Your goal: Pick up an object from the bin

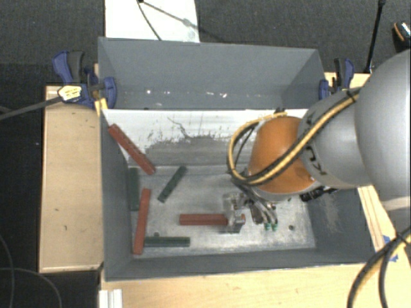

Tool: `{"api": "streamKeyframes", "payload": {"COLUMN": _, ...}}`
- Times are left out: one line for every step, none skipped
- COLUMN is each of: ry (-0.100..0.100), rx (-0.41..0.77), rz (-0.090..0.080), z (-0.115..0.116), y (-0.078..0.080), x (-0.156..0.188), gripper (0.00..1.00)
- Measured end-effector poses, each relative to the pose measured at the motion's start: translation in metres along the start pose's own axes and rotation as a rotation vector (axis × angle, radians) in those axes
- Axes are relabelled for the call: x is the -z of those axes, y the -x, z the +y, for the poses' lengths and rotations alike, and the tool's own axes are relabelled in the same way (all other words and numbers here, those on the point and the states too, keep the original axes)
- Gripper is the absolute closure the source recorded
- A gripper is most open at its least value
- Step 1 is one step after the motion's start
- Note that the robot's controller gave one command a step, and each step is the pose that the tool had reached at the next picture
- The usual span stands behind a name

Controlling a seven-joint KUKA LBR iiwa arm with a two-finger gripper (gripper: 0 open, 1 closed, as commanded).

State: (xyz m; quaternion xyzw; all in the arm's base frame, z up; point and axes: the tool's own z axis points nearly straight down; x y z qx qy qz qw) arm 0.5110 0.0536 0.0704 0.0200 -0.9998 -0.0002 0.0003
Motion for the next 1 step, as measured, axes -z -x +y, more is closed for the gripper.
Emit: {"api": "streamKeyframes", "payload": {"ry": 0.001, "rx": -0.029, "rz": -0.012, "z": -0.0014, "y": 0.0046, "x": 0.1878, "gripper": 1.00}}
